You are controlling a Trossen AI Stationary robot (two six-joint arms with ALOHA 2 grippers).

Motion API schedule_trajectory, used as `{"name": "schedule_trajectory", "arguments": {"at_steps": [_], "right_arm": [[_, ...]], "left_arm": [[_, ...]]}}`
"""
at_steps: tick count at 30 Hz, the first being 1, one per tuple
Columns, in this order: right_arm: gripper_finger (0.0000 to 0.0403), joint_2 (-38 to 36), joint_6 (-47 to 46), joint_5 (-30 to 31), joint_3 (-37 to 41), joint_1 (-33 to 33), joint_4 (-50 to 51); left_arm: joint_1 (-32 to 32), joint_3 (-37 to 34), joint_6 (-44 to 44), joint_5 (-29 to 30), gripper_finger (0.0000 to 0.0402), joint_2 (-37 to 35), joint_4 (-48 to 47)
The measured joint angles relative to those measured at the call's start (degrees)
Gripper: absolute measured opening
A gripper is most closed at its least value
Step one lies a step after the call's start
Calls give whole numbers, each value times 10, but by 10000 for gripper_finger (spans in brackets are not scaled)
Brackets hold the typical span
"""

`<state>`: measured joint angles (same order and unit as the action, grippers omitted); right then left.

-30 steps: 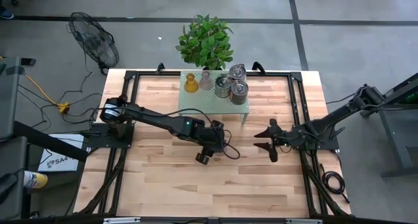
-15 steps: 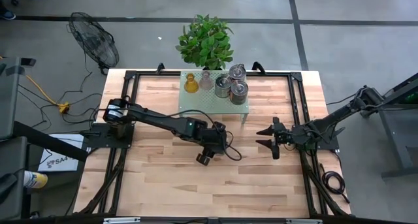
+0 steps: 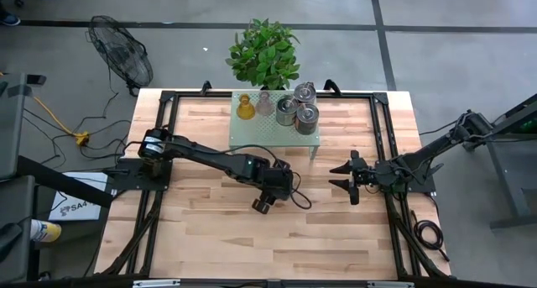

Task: Pick & Place candle stick holders
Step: Align the pink glass candle holder with the other glass candle holder on the shelf

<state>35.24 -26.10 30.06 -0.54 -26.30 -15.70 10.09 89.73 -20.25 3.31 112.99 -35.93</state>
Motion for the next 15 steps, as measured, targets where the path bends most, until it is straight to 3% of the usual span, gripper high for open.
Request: {"name": "schedule_trajectory", "arguments": {"at_steps": [7, 15], "right_arm": [[183, 0, 0, -2, 0, 0, 2], [183, 0, 0, -2, 0, 0, 4]], "left_arm": [[0, 0, 0, 2, 188, 4, 2], [0, 0, 6, 8, 82, 4, 2]]}}
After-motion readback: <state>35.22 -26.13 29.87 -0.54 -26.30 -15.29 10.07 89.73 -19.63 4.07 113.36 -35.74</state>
